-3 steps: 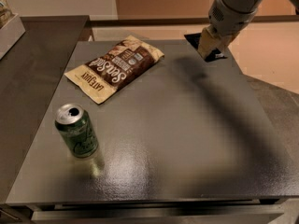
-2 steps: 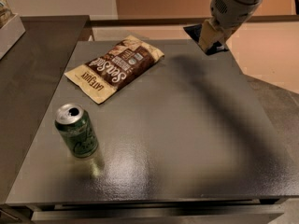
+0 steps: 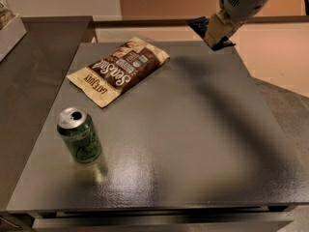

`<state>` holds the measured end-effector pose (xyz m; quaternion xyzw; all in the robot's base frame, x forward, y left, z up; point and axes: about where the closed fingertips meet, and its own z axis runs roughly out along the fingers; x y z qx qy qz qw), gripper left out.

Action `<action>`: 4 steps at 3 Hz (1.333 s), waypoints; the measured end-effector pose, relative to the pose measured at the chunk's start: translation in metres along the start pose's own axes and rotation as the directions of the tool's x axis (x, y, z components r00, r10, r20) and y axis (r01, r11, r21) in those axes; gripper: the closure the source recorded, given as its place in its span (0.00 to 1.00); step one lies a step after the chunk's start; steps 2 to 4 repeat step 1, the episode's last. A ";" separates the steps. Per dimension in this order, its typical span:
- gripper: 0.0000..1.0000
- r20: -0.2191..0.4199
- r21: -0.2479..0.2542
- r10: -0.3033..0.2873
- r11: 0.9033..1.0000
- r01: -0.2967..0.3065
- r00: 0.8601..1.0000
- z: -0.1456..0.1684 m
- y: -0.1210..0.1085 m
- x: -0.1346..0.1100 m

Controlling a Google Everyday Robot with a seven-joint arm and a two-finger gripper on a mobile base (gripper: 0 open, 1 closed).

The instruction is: Pick rxbar blueberry

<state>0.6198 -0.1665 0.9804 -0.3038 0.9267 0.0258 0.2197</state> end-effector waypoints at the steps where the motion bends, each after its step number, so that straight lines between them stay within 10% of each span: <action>1: 1.00 0.002 -0.002 -0.005 1.000 0.005 1.000 0.000 0.001 0.000; 4: 1.00 0.002 -0.002 -0.005 1.000 0.005 1.000 0.000 0.001 0.000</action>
Offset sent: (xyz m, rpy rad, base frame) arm 0.0000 0.0000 0.0000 0.0000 0.0000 0.0000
